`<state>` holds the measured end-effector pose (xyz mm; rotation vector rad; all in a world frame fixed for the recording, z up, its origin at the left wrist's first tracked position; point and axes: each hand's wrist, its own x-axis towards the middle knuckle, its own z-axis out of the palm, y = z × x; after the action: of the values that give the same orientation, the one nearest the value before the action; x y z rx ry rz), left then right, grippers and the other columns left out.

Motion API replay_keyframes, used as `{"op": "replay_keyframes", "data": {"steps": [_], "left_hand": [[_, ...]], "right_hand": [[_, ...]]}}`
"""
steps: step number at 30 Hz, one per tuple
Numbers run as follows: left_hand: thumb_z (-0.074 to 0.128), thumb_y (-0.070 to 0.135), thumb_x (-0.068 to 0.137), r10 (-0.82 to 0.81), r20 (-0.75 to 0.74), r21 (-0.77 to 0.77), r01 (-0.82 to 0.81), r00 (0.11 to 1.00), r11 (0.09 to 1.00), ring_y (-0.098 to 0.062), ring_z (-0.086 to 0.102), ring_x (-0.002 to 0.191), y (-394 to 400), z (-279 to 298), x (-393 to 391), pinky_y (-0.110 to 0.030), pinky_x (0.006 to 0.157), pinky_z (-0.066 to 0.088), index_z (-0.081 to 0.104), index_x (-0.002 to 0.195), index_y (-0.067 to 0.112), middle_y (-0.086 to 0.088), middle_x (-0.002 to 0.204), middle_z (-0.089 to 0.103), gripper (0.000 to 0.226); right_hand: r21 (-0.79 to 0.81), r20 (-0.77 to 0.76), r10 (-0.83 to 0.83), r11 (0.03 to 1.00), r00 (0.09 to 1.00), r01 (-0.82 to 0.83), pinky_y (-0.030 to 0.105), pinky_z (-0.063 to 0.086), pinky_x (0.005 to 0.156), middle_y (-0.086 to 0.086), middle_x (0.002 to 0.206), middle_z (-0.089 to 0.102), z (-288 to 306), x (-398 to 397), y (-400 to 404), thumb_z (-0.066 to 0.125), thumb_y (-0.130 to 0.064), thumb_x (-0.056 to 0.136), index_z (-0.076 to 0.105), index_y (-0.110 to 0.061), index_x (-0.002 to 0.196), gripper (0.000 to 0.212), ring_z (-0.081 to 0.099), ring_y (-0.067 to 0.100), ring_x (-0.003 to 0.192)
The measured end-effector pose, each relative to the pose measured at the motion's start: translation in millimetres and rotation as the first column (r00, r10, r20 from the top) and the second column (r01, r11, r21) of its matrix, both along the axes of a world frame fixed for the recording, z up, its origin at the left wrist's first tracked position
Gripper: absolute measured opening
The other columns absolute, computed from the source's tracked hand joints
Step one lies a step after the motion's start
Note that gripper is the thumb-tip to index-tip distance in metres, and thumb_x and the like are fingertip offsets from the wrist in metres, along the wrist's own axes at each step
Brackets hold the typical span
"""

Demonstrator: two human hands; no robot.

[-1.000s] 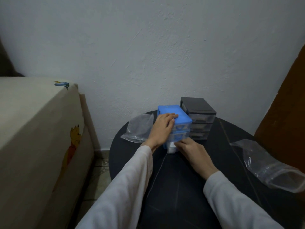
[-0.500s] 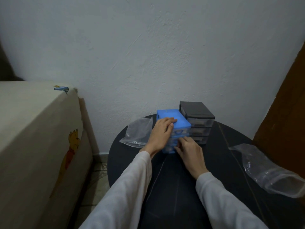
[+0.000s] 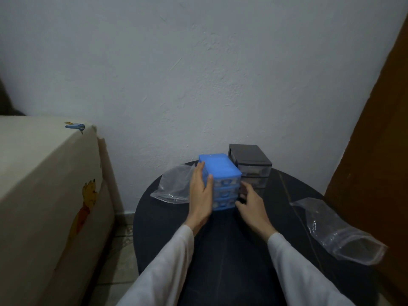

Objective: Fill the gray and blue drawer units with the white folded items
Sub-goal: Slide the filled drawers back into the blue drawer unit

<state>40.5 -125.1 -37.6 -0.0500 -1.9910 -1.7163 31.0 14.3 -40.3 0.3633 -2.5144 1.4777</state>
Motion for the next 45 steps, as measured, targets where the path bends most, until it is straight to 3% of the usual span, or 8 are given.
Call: {"op": "replay_keyframes", "data": {"steps": [5,13,21,24,29,33,40,45], "left_hand": [[0.044,0.018,0.096,-0.018,0.208,0.124,-0.008,0.978,0.992,-0.017,0.039,0.131,23,-26,21,-0.035,0.111,0.031,0.025,0.147,0.023,-0.003,0.144,0.039,0.054],[0.041,-0.010,0.082,-0.037,0.186,0.104,0.018,0.982,0.994,-0.014,0.056,0.109,16,-19,4,-0.022,0.087,0.041,0.041,0.130,0.028,0.001,0.118,0.057,0.061],[0.044,-0.002,0.091,-0.109,0.233,0.051,0.100,0.966,0.994,-0.008,0.039,0.126,2,-21,-16,-0.021,0.101,0.031,0.022,0.147,0.021,0.003,0.138,0.040,0.065],[0.045,-0.001,0.091,-0.043,0.243,0.008,0.042,0.969,0.999,-0.012,0.042,0.127,-6,-19,-16,-0.027,0.106,0.034,0.028,0.145,0.014,0.000,0.139,0.043,0.059],[0.045,0.002,0.091,0.397,0.113,-0.355,-0.336,0.911,0.872,-0.023,0.051,0.114,-51,-5,-19,-0.030,0.093,0.040,0.059,0.118,0.010,-0.012,0.120,0.059,0.031],[0.043,0.018,0.095,0.502,0.329,-0.618,-0.220,0.800,0.755,-0.031,0.032,0.130,-91,-13,-25,-0.042,0.104,0.033,0.041,0.138,0.023,-0.016,0.139,0.038,0.043],[0.066,0.009,0.082,0.387,0.392,-0.330,-0.265,0.835,0.906,-0.027,0.050,0.120,-100,-28,0,-0.040,0.103,0.041,0.053,0.128,0.013,-0.012,0.131,0.053,0.048],[0.070,0.005,0.079,0.337,0.207,-0.185,-0.302,0.918,0.935,-0.021,0.049,0.119,-105,-16,44,-0.036,0.100,0.044,0.054,0.124,0.011,-0.007,0.130,0.051,0.049]], "right_hand": [[-0.060,0.077,0.034,0.998,0.996,-0.030,0.018,0.038,0.090,0.006,0.127,0.053,-2,5,-6,0.052,0.011,0.081,0.037,-0.010,0.137,0.061,0.051,0.012,0.112],[-0.131,0.064,0.030,0.991,0.998,-0.022,0.024,0.041,0.092,0.005,0.124,0.054,-1,2,-21,0.054,0.004,0.083,0.042,-0.015,0.133,0.055,0.053,0.016,0.112],[-0.095,0.083,0.004,0.995,0.997,0.003,0.024,0.040,0.096,0.007,0.131,0.049,-3,-12,-28,0.055,0.006,0.083,0.037,-0.012,0.137,0.060,0.050,0.016,0.116],[-0.066,0.070,-0.093,0.993,0.993,0.098,0.015,0.045,0.083,0.009,0.114,0.055,-12,-11,-30,0.053,0.009,0.081,0.046,-0.006,0.125,0.047,0.057,0.011,0.092],[0.050,0.198,0.000,0.999,0.980,-0.010,0.009,0.039,0.063,0.005,0.092,0.057,-19,-10,-38,0.054,0.001,0.086,0.059,-0.005,0.106,0.021,0.052,0.007,0.074],[0.082,0.278,0.072,0.992,0.958,-0.098,0.017,0.038,0.076,0.010,0.106,0.061,-18,-8,-54,0.053,-0.005,0.089,0.057,-0.005,0.114,0.026,0.055,0.013,0.090],[-0.007,0.356,0.180,0.982,0.917,-0.190,0.020,0.037,0.083,0.011,0.120,0.058,-10,5,-81,0.055,-0.018,0.092,0.047,-0.010,0.127,0.036,0.053,0.015,0.101],[-0.100,0.348,0.248,0.969,0.904,-0.227,0.026,0.048,0.076,0.011,0.111,0.057,-2,25,-105,0.053,-0.027,0.093,0.044,-0.016,0.127,0.036,0.058,0.021,0.096]]}}
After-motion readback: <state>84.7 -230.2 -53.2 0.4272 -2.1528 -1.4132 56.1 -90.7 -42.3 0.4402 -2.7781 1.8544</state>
